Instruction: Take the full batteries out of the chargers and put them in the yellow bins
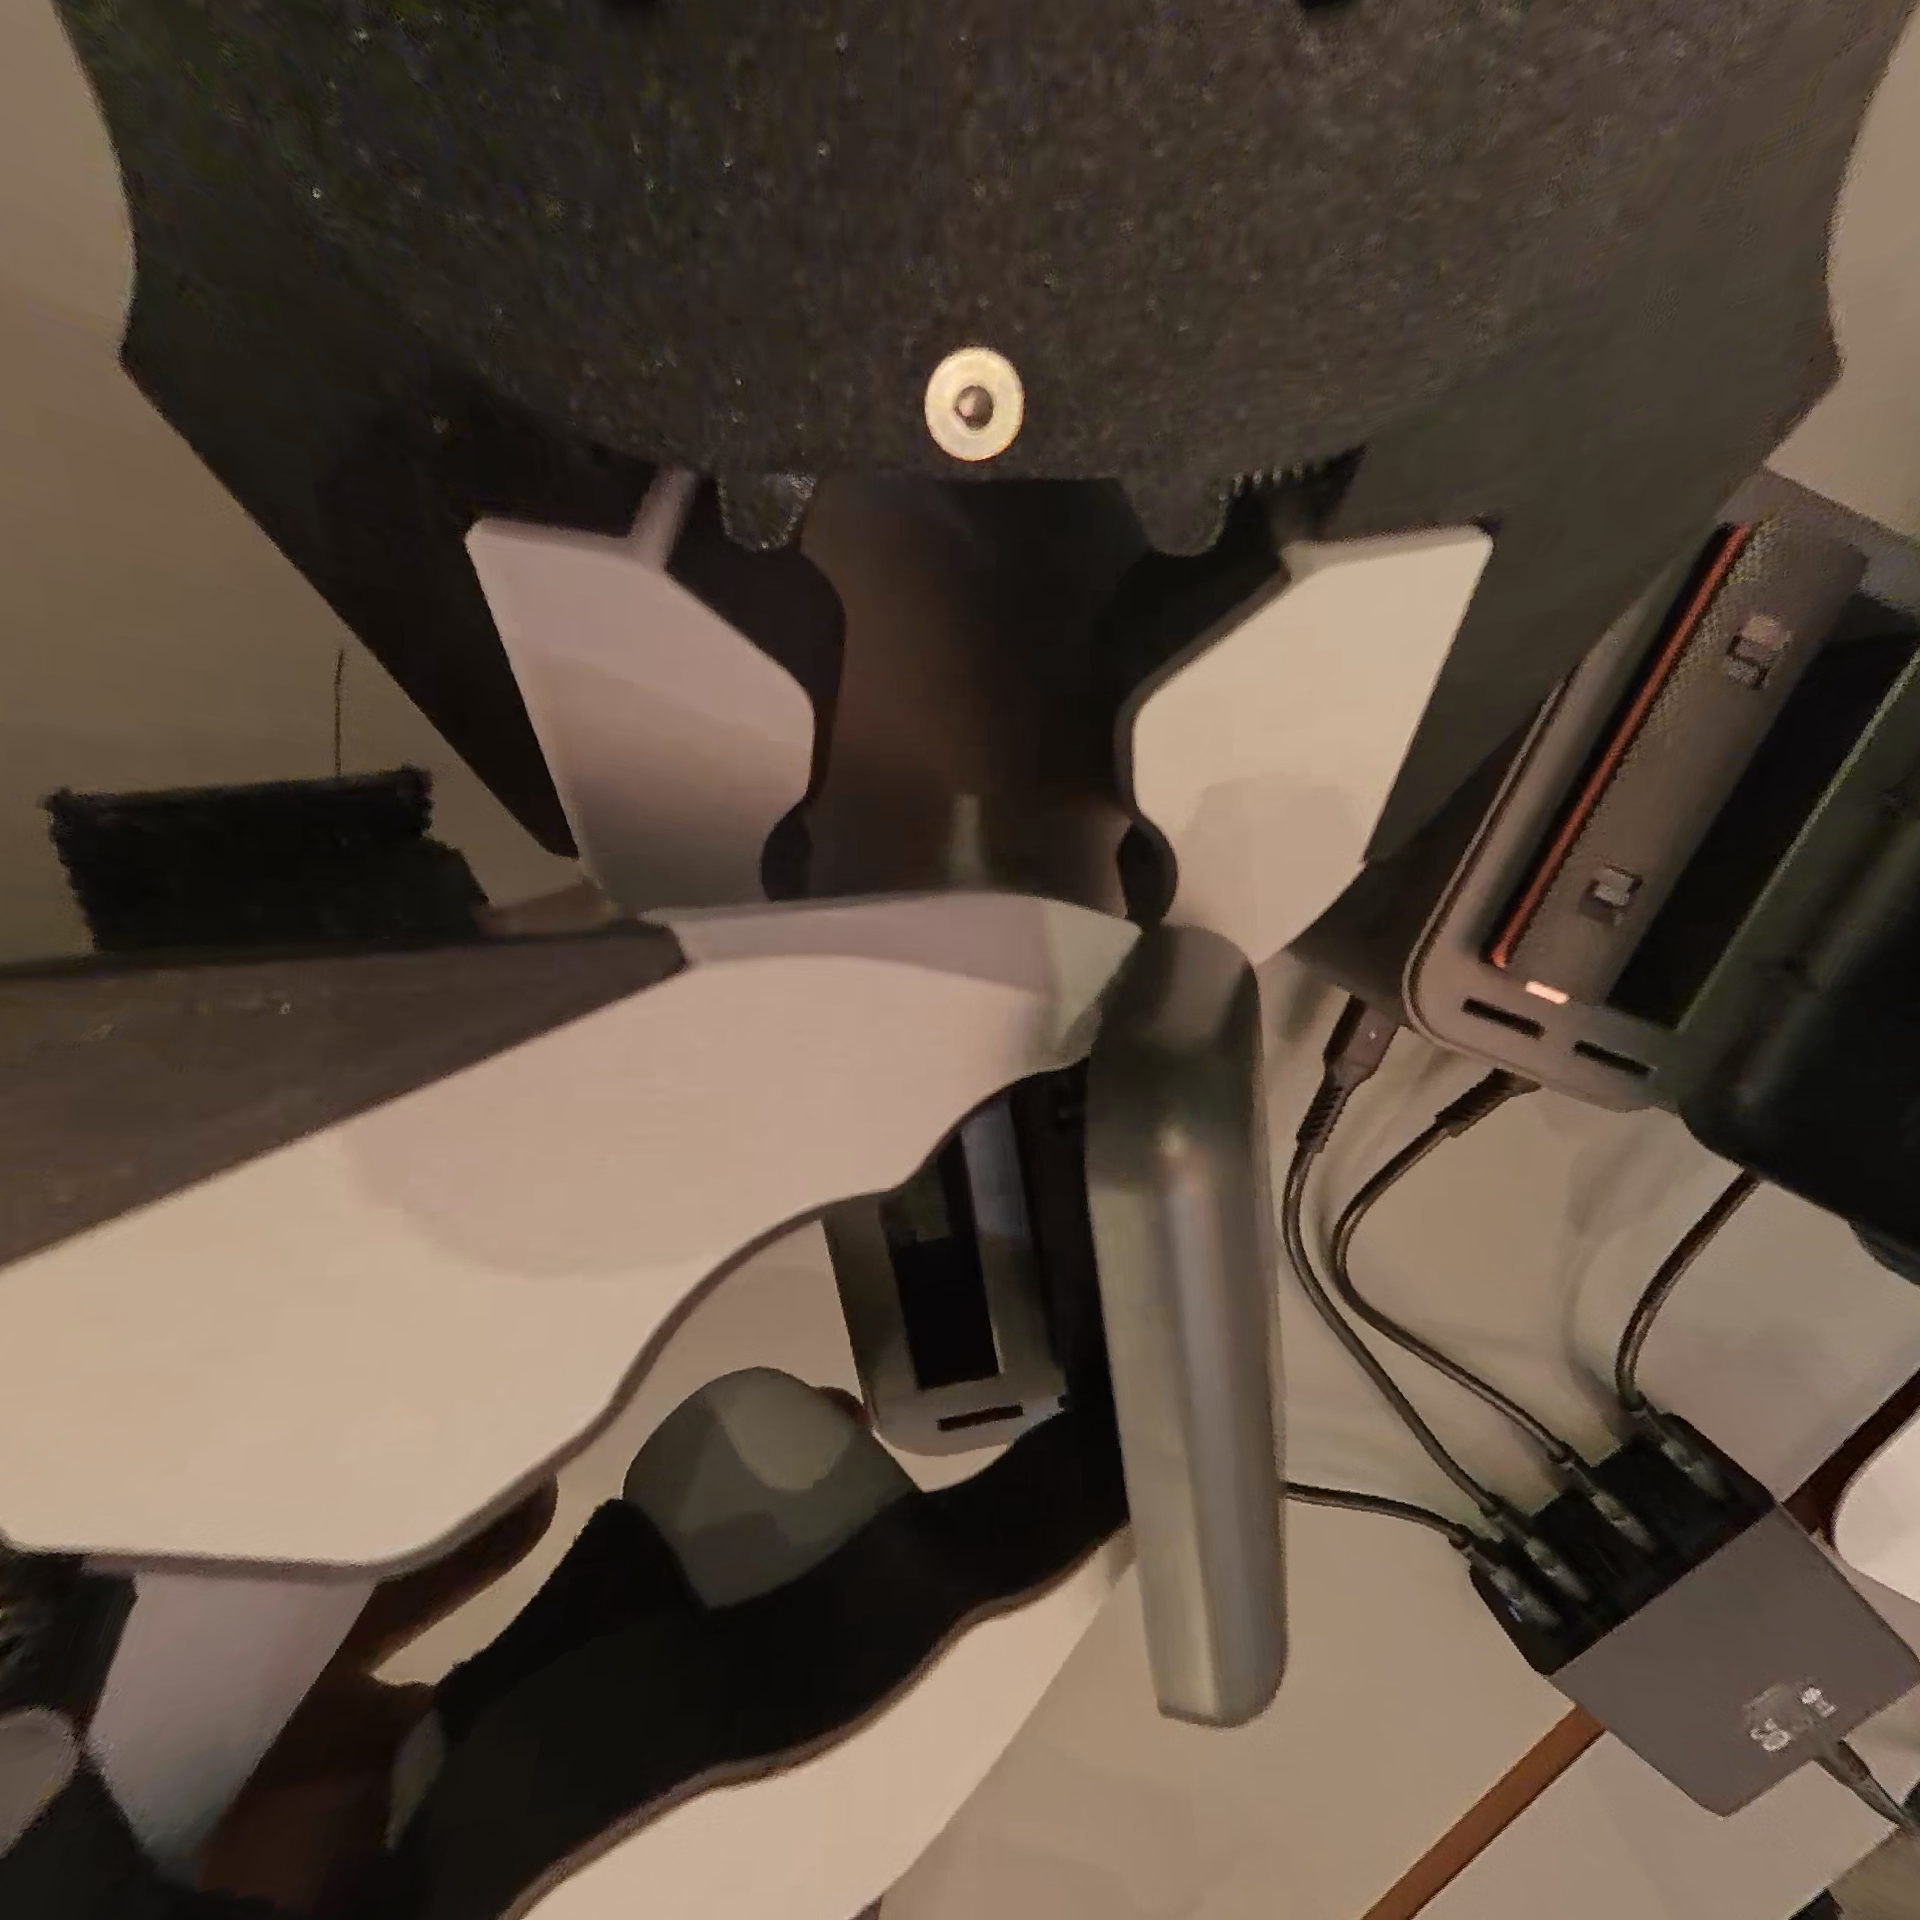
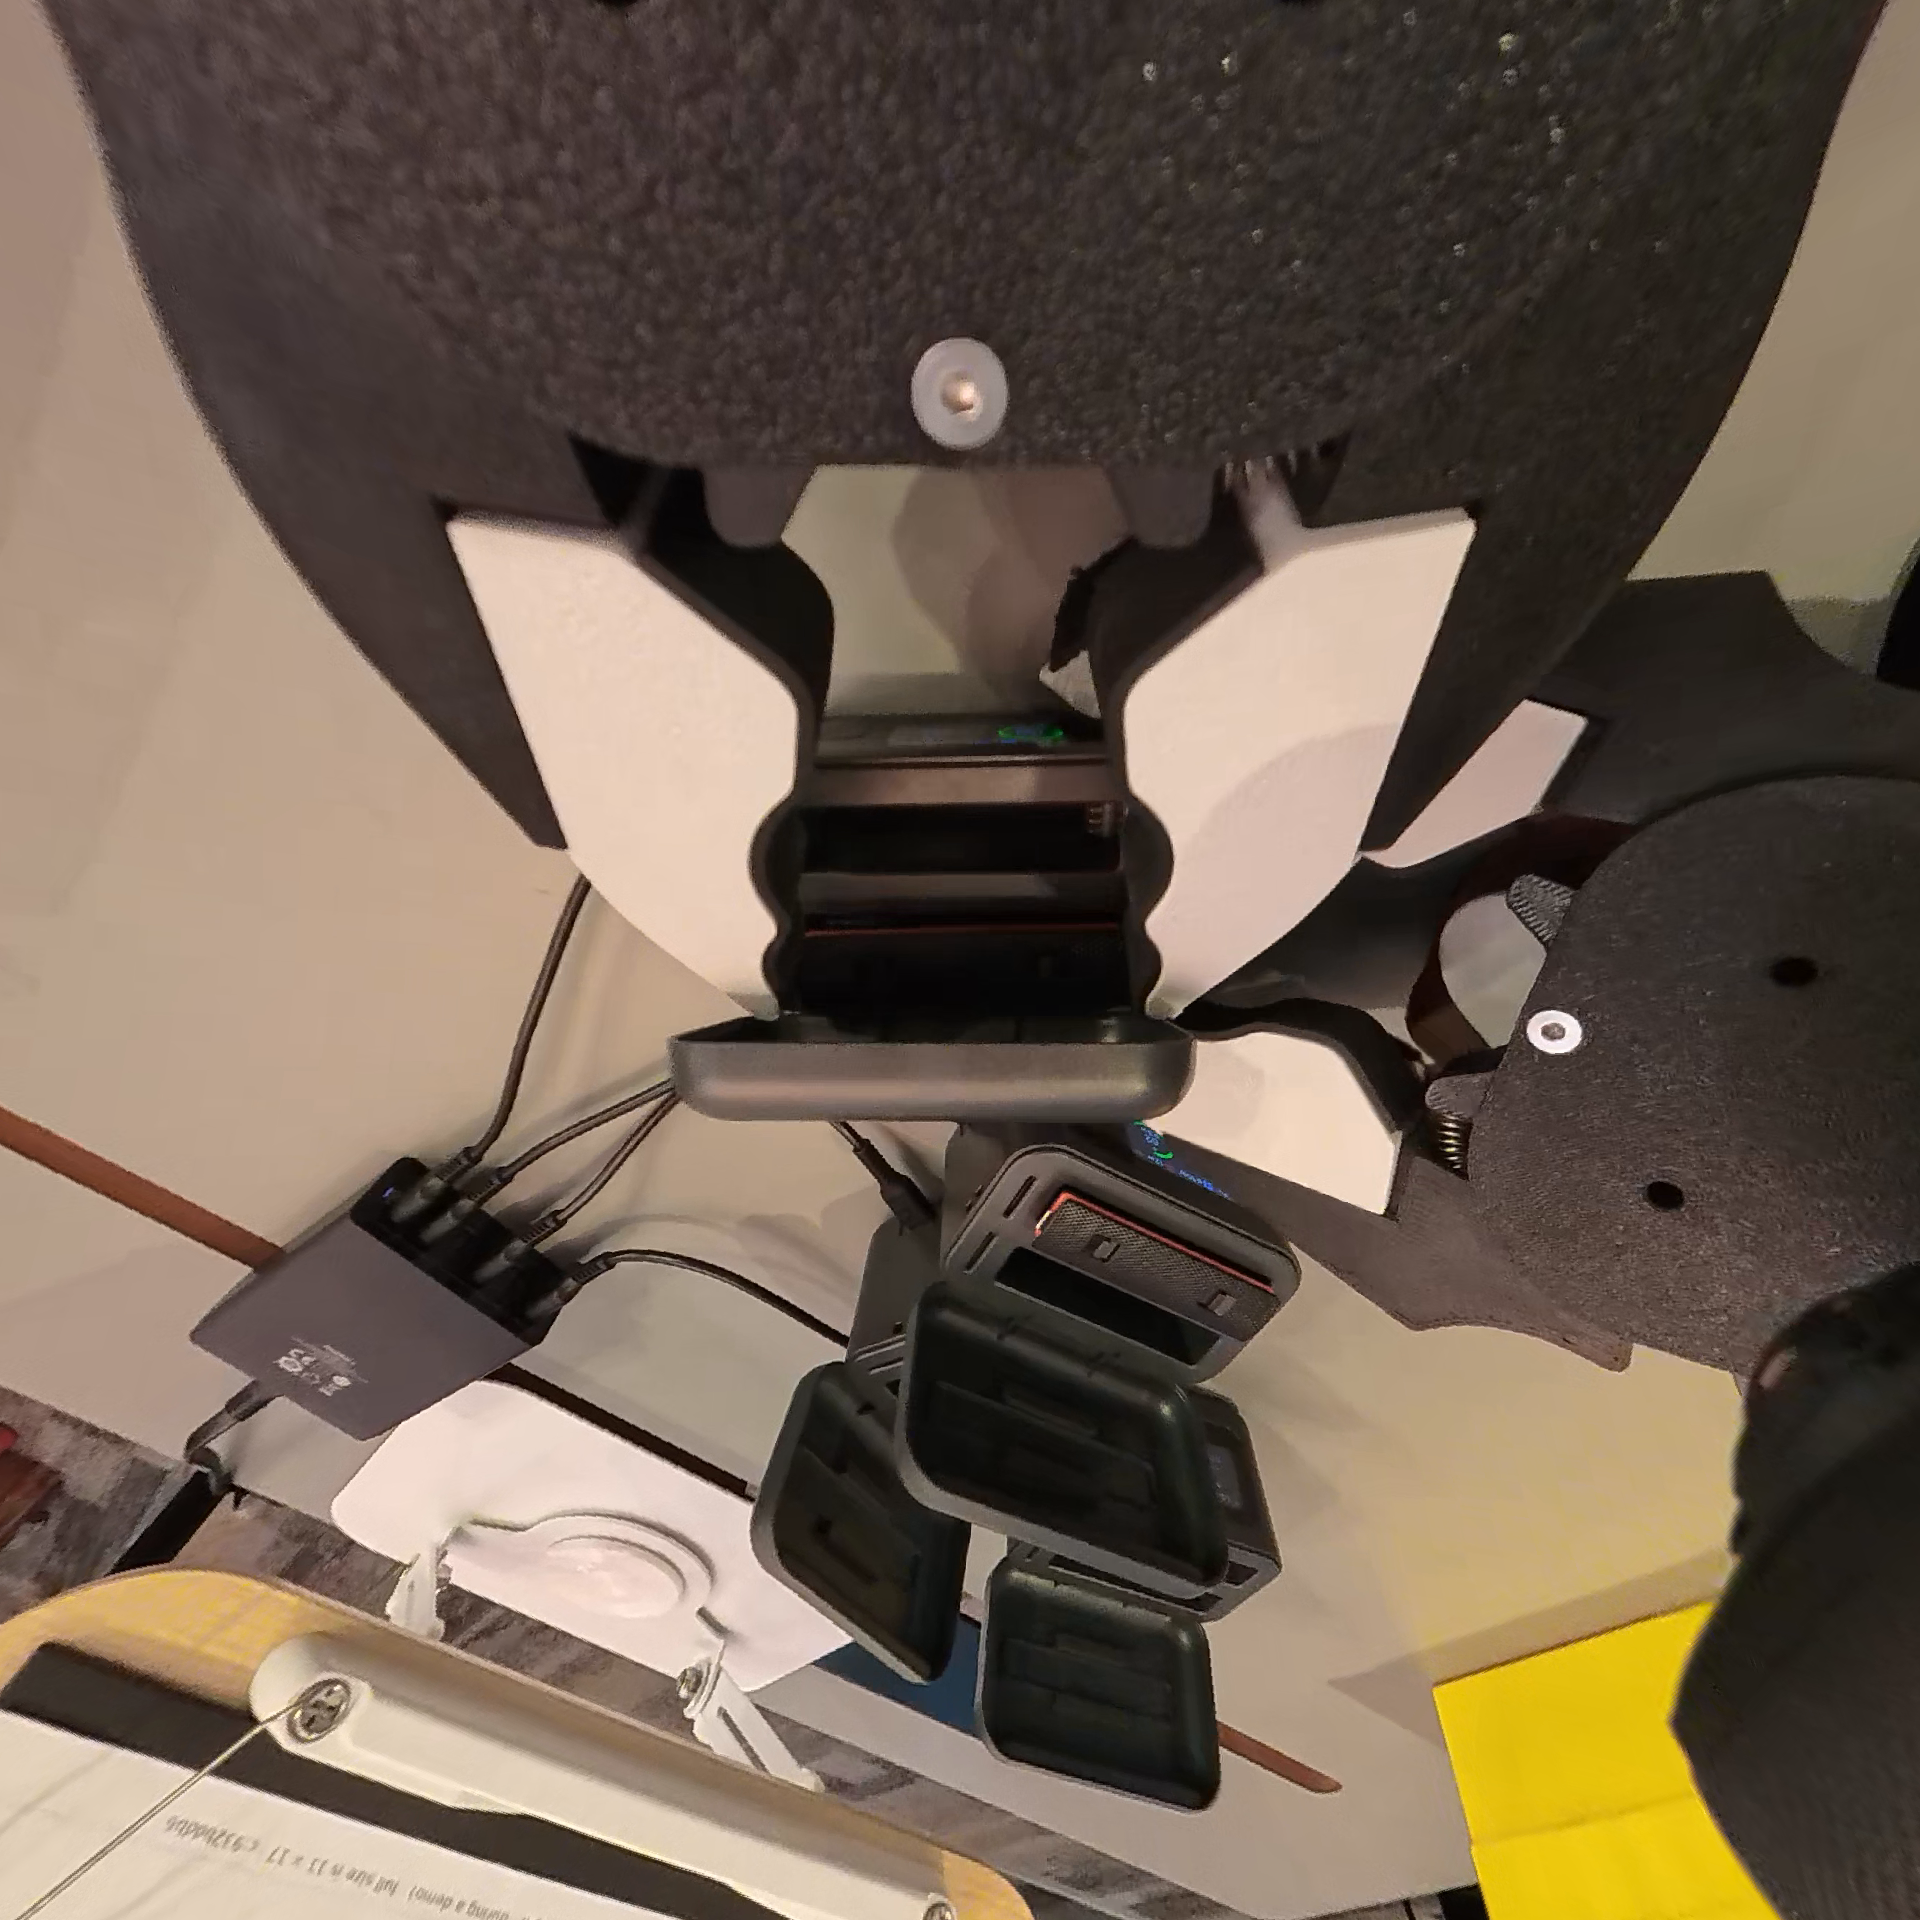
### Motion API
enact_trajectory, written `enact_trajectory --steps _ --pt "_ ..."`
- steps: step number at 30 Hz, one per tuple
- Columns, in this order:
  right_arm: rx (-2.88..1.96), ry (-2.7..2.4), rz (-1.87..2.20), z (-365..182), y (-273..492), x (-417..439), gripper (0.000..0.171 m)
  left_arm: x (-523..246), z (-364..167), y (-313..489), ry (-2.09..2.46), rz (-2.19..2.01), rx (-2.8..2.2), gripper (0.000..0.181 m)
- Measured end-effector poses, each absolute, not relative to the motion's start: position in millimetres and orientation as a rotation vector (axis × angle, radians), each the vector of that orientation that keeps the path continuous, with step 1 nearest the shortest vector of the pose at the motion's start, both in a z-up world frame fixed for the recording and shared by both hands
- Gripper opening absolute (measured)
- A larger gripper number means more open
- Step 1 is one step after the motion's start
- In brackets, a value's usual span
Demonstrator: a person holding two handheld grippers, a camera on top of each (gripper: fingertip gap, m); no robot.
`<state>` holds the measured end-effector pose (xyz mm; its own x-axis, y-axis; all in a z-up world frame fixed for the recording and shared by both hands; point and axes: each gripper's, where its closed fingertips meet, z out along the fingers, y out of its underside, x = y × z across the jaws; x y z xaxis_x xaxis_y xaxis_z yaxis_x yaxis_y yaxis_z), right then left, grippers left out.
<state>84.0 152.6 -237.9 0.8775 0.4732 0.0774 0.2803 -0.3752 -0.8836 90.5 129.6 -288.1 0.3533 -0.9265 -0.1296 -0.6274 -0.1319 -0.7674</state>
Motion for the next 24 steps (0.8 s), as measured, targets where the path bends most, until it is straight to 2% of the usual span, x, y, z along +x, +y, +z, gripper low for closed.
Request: enact_trajectory --steps 17,18,20,22,24 --pt "-1.964 -0.517 0.286 -229.5 150.7 86.4 0.056 90.9 -284.9 125.9 1.389 -0.585 -1.834 0.057" --pt "-1.891 -0.451 0.207 -216.2 156.0 99.1 0.000 87.8 -290.1 126.0 1.421 -0.549 -1.849 0.057" --pt "-1.782 -0.490 0.277 -184.8 149.6 95.6 0.000 88.9 -289.6 123.3 1.438 -0.561 -1.841 0.057" --pt "-1.786 -0.560 0.261 -186.6 144.8 85.6 0.000 90.5 -289.7 123.4 1.436 -0.567 -1.842 0.057" --pt "-1.786 -0.571 0.234 -188.8 143.5 81.6 0.009 90.6 -289.5 123.2 1.431 -0.574 -1.845 0.057"
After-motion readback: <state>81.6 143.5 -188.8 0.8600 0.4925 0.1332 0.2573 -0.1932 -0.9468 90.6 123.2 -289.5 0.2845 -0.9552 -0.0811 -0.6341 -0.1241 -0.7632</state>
